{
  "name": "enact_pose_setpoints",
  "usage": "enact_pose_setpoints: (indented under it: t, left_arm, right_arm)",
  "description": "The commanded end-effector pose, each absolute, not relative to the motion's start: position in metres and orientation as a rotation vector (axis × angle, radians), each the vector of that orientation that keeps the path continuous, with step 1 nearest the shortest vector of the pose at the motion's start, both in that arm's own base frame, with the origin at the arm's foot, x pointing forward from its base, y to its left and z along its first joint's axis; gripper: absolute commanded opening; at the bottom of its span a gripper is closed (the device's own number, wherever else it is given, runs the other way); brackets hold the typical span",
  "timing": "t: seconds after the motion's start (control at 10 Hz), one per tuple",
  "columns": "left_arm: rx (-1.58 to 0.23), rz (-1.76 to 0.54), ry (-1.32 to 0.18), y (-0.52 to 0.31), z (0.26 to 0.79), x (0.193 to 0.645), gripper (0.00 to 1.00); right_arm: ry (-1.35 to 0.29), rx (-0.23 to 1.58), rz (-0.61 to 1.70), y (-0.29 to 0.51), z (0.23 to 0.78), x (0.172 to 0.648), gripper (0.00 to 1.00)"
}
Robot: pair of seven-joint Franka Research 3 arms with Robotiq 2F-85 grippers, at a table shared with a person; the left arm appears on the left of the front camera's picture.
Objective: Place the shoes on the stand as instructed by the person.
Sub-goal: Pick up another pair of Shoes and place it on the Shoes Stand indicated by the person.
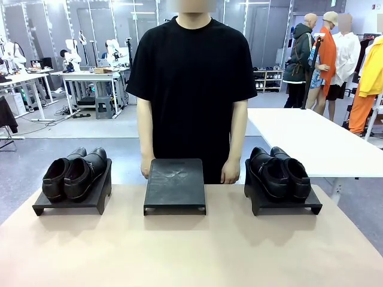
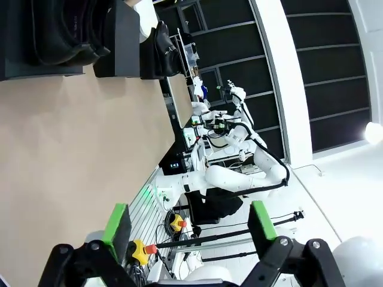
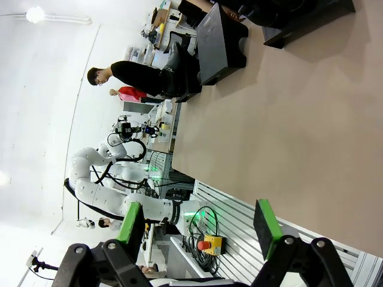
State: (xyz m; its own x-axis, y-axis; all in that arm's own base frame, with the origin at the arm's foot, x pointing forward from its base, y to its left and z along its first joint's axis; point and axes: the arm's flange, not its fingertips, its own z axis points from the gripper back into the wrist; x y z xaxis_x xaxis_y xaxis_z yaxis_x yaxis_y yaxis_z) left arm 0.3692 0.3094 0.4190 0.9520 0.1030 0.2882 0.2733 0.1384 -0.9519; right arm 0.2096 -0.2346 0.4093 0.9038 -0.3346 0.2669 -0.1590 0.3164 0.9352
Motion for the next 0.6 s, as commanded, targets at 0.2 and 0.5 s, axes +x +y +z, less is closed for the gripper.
enact_pose_setpoints:
  t: [0.2,0.5]
  left_arm:
    - [-1.430,-0.128,-0.323,0.3082,0.4190,0.3631,1.00]
    - [-1.430,-0.128,-0.323,0.3082,0.4190,0.3631,1.00]
  right_arm:
    - [-0.483,1.264,-0.108,-0.2359,0.4111,0.2104,0.93]
    - [-0.483,1.264,-0.108,-0.2359,0.4111,0.2104,0.93]
